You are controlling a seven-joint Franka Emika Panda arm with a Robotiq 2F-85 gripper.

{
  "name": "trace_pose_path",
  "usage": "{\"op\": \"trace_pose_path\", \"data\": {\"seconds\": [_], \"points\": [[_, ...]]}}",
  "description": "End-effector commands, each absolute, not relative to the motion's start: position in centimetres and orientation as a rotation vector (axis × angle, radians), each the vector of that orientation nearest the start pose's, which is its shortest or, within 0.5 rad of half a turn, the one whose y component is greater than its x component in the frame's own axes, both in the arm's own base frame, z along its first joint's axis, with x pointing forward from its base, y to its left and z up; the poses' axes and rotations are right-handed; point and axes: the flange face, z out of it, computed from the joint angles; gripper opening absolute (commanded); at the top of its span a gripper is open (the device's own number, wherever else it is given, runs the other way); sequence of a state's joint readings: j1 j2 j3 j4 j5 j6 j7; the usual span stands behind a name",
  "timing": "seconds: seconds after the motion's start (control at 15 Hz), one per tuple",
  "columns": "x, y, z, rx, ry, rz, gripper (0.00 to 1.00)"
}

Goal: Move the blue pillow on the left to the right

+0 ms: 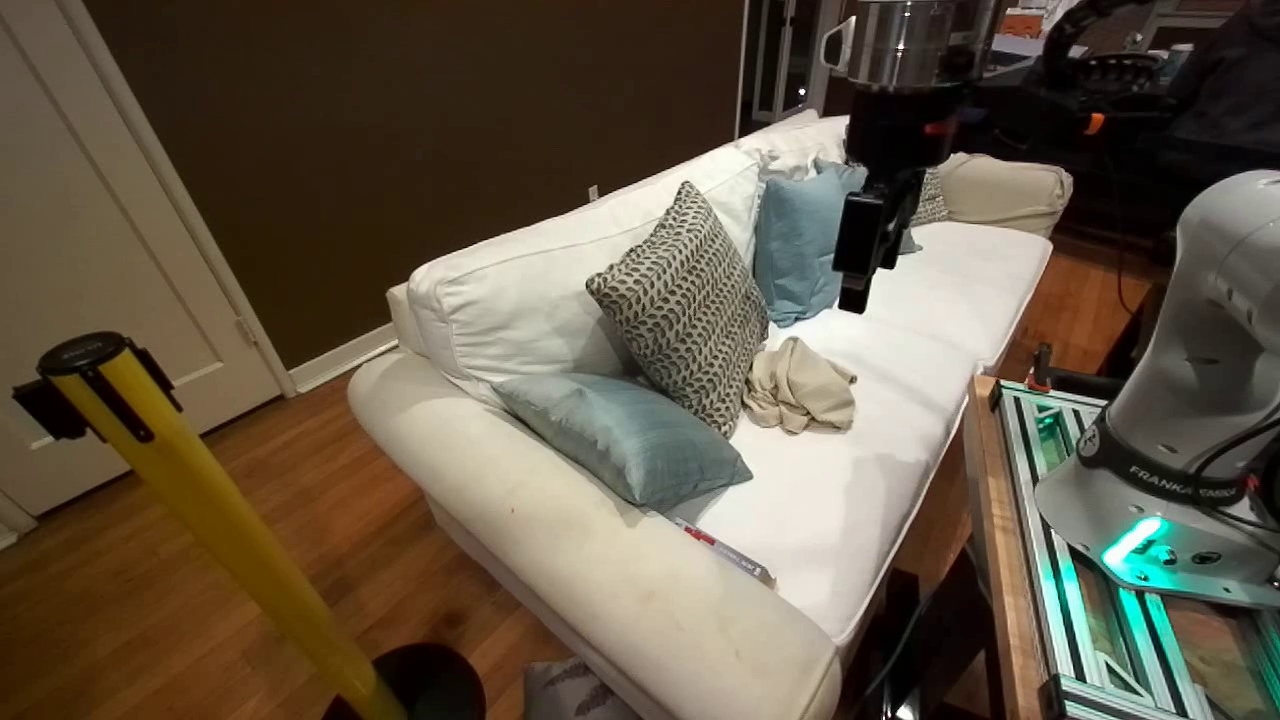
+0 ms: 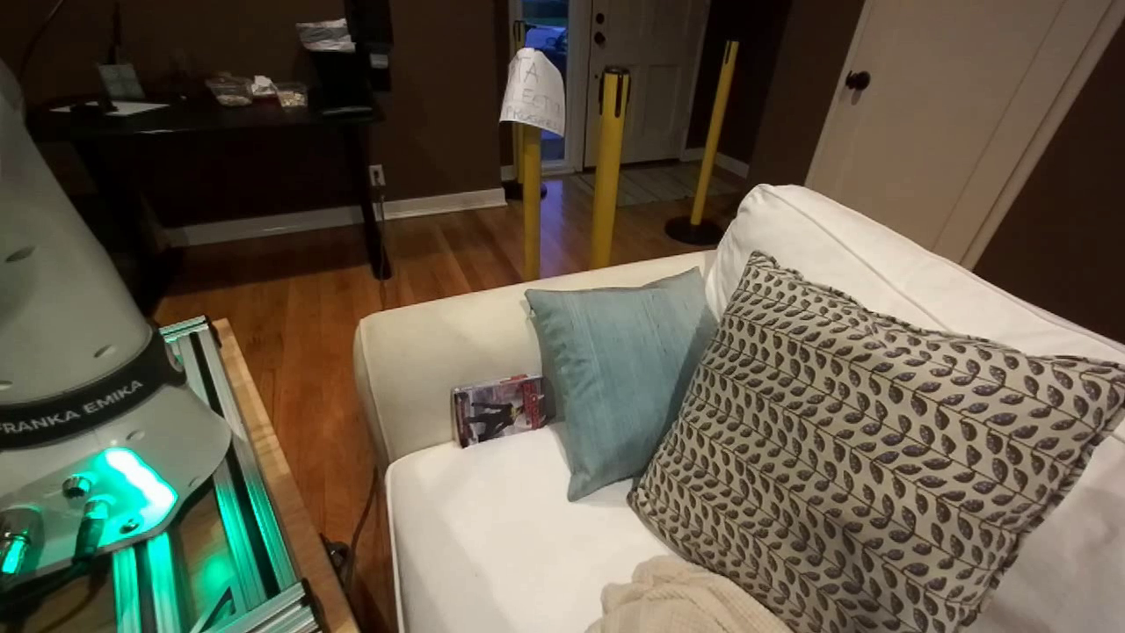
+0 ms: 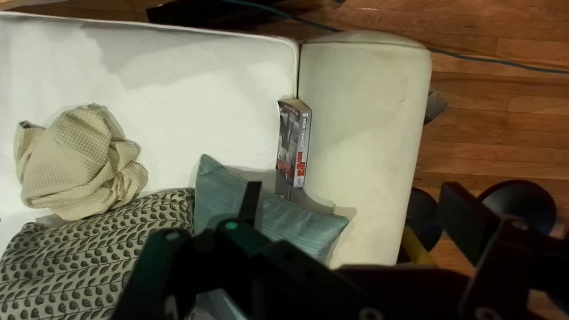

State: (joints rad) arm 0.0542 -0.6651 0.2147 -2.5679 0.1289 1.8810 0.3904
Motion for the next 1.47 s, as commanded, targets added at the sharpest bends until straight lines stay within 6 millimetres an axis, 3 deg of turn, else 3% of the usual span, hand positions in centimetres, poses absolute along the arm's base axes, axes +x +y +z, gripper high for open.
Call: {"op": "trace_pose_path", "data": {"seconds": [0.0,1.07,1.4], "points": [[33.2,10.4,47.1,-3.143,0.331,0.042,1.0],[33.2,10.4,47.1,-3.143,0.331,0.042,1.0],[36.6,9.7,46.4,-3.1,0.436,0.006,1.0]]}}
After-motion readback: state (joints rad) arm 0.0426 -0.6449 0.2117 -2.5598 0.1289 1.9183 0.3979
